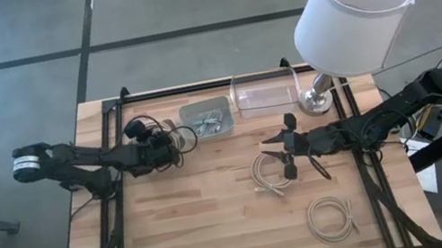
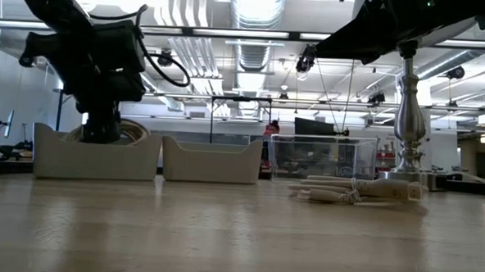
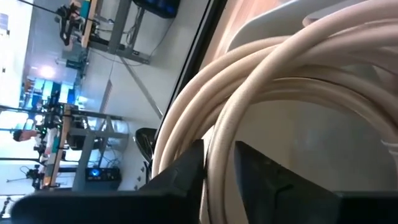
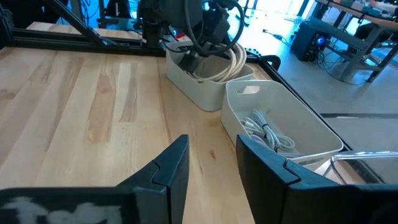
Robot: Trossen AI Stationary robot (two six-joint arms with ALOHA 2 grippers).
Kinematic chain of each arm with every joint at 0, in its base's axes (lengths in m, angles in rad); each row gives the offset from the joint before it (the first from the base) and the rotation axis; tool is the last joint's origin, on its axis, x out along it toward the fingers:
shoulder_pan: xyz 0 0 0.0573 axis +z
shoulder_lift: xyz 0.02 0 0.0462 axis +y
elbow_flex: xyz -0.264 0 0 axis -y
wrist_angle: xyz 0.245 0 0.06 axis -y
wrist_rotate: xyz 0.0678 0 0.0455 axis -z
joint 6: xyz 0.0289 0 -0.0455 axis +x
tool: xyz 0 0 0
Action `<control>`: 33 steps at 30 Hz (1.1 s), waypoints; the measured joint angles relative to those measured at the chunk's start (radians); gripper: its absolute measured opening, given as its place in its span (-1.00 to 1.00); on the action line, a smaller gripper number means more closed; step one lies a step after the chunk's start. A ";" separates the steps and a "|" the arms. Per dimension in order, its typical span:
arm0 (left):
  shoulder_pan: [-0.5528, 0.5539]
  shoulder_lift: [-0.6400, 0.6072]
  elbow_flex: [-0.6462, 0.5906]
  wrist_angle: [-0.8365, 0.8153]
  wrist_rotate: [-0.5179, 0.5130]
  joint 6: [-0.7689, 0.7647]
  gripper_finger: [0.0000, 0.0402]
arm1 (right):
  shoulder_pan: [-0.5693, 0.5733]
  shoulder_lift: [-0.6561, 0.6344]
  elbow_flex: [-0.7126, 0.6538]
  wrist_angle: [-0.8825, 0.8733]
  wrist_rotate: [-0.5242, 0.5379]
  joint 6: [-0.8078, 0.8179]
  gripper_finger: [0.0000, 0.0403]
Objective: Pick & Place USB Port
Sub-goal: Put the light brown HDMI cable into the left gray bin
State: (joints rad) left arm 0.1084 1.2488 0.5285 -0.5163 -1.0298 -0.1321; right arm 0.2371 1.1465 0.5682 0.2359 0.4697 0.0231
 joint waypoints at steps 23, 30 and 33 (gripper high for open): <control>0.006 -0.002 0.202 -0.142 0.237 0.045 -0.20 | 0.000 0.000 0.000 -0.050 -0.002 0.098 -0.27; 0.033 -0.002 0.173 -0.312 0.296 -0.117 -0.20 | 0.000 0.000 0.000 -0.054 -0.002 0.142 -0.25; 0.050 -0.002 0.159 -0.363 0.320 -0.168 -0.20 | 0.000 0.000 0.000 -0.054 -0.002 0.143 -0.27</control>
State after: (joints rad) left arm 0.1580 1.2469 0.6878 -0.8790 -0.7102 -0.3001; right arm 0.2375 1.1465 0.5682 0.1822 0.4679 0.1658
